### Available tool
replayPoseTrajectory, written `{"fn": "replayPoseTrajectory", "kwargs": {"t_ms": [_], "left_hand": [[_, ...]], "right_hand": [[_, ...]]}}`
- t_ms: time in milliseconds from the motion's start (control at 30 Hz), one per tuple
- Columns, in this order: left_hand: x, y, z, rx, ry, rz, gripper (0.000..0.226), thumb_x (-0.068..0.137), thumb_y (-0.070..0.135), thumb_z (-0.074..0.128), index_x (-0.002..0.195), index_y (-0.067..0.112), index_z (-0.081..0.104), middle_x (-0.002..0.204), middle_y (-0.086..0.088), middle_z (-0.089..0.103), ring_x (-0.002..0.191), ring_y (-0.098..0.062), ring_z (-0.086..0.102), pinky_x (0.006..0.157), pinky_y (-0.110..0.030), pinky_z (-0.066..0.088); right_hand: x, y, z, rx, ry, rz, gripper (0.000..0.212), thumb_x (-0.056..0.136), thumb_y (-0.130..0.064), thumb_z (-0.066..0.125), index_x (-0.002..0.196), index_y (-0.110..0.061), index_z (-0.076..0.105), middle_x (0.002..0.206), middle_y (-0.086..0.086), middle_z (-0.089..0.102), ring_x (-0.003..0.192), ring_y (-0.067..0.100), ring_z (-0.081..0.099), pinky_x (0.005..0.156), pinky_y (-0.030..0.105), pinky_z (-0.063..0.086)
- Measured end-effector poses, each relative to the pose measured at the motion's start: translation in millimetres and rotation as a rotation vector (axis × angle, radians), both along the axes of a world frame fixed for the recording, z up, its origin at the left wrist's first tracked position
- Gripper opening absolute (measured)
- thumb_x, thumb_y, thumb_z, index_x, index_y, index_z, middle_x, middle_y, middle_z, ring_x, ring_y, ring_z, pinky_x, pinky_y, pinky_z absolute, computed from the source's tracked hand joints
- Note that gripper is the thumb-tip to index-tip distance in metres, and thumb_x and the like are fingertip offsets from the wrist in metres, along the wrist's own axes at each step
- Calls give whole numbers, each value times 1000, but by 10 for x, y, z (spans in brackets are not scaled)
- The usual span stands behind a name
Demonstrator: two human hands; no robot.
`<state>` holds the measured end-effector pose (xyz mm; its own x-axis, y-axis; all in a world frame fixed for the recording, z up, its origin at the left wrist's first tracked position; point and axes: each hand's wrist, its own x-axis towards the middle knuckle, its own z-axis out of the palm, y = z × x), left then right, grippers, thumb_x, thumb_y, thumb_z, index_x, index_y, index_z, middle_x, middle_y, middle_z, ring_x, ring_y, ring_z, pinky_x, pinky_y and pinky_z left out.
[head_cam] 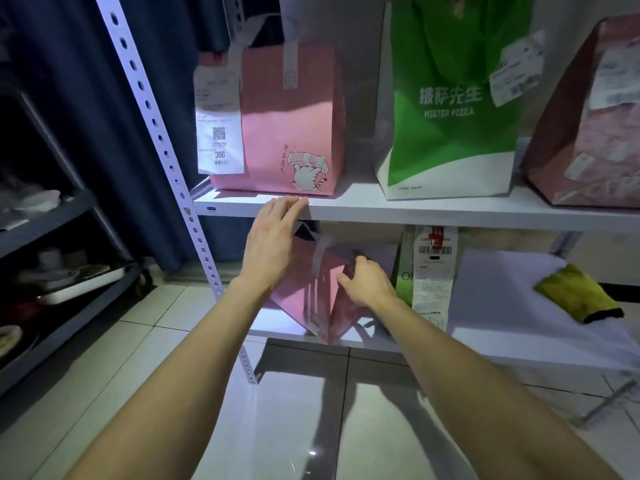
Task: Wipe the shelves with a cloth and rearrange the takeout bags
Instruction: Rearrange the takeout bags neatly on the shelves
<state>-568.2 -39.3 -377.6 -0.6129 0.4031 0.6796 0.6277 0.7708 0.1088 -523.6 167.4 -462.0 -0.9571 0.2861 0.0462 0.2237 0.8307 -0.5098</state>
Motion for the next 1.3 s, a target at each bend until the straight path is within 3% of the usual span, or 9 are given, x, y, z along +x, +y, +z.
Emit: {"fn": "replayPoseTrajectory", "kwargs": {"t_ms": [267, 367, 467, 633, 800, 933, 1000, 1167, 1300], "left_hand": [[260, -278, -533, 161, -68, -7, 80, 79, -7, 55, 154, 21, 50, 154, 2, 51, 144, -20, 50, 117, -35, 49], [473, -474, -1133, 209, -404, 53, 57, 91, 6, 57, 143, 30, 57, 139, 8, 59, 125, -14, 57, 106, -44, 55], [647, -564, -1538, 180, -732, 34, 58, 97, 30, 72, 152, 28, 53, 142, 13, 61, 129, -9, 58, 110, -36, 50], [653, -501, -1556, 309, -750, 85, 37, 103, 31, 68, 140, 30, 64, 125, 14, 74, 115, -14, 69, 97, -37, 57], [531, -447, -1416, 278, -685, 277, 26, 108, 19, 52, 120, 26, 74, 113, 4, 79, 105, -26, 72, 92, -43, 60], [423, -471, -1454, 429, -766, 289, 27, 109, 7, 40, 110, 11, 66, 104, -5, 73, 99, -30, 67, 81, -38, 51], [433, -537, -1480, 536, -829, 278, 31, 111, 6, 36, 119, 6, 66, 114, -7, 72, 104, -25, 64, 88, -37, 50], [469, -703, -1504, 727, -1031, 205, 28, 115, 14, 44, 131, 17, 66, 122, -2, 75, 118, -25, 67, 102, -45, 55], [478, -767, -1458, 789, -1081, 127, 30, 112, 17, 48, 131, 23, 71, 117, 0, 78, 113, -22, 71, 88, -34, 53]], "right_hand": [[52, -73, -70, -30, 40, 25, 14, 98, -22, 60, 85, -24, 68, 82, -1, 70, 74, 23, 65, 62, 30, 49], [161, -172, -26, -57, 37, 21, 18, 90, -19, 61, 73, -21, 66, 71, -1, 67, 65, 18, 64, 51, 30, 49], [228, -356, -37, -126, 34, 158, 20, 89, -20, 62, 74, -12, 70, 69, 5, 70, 60, 18, 60, 62, 45, 58], [291, -466, -66, -529, -79, 342, 35, 101, -4, 49, 93, -16, 80, 83, 4, 80, 70, 16, 74, 72, 31, 64], [335, -294, -154, -483, -91, 295, 38, 102, -1, 46, 104, -16, 81, 94, -1, 81, 79, 8, 74, 68, 19, 58], [341, -121, -262, -340, 44, 147, 27, 99, -14, 58, 107, -28, 79, 99, -12, 78, 87, 10, 74, 80, 30, 62], [307, -43, -295, -275, 123, 80, 26, 99, -21, 64, 122, -29, 72, 117, -9, 74, 95, 11, 71, 89, 36, 61], [166, -42, -298, -223, 124, 44, 79, 98, -35, 74, 162, -17, 31, 167, 4, 34, 138, 27, 55, 112, 49, 51], [22, -117, -265, -325, 51, 38, 97, 96, -48, 73, 166, -12, 17, 172, 9, 26, 150, 35, 42, 114, 49, 43]]}}
